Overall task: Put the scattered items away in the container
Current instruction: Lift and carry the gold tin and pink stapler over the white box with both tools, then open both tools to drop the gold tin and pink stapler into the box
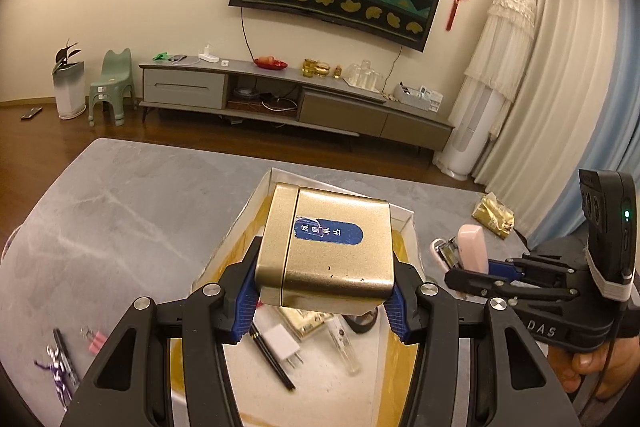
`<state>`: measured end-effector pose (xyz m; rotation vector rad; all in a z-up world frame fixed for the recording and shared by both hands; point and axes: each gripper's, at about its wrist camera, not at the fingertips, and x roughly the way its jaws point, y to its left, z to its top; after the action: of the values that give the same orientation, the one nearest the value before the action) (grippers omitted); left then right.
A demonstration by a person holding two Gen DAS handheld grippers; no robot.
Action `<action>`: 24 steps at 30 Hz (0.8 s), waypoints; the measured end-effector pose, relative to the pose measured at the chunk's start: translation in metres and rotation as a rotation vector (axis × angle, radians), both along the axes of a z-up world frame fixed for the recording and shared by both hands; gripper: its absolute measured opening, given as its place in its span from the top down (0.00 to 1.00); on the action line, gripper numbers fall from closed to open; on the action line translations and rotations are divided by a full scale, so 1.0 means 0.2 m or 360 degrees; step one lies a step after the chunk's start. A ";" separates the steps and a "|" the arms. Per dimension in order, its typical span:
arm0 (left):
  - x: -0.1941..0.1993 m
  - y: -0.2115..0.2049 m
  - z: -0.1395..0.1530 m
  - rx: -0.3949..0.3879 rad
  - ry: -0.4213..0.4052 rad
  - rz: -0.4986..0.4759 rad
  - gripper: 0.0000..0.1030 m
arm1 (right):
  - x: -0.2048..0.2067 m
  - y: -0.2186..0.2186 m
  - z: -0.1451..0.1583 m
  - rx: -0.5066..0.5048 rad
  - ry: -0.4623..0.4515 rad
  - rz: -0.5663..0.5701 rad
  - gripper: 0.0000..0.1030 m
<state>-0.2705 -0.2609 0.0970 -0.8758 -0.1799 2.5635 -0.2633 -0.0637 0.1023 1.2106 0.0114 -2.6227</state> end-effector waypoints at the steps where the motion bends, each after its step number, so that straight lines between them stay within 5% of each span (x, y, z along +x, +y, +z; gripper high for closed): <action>1: -0.03 0.01 0.00 -0.0004 -0.0009 -0.0009 0.48 | -0.03 0.00 -0.01 0.0002 -0.0010 0.0001 0.75; 24: -0.63 0.29 -0.28 -0.0151 -0.0338 -0.0049 0.48 | -0.46 -0.01 -0.27 0.0155 -0.0182 0.0083 0.75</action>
<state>-0.3963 -0.2037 0.0402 -1.1781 -0.1066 2.4646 -0.3559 -0.0647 0.0492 1.3719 0.1494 -2.5304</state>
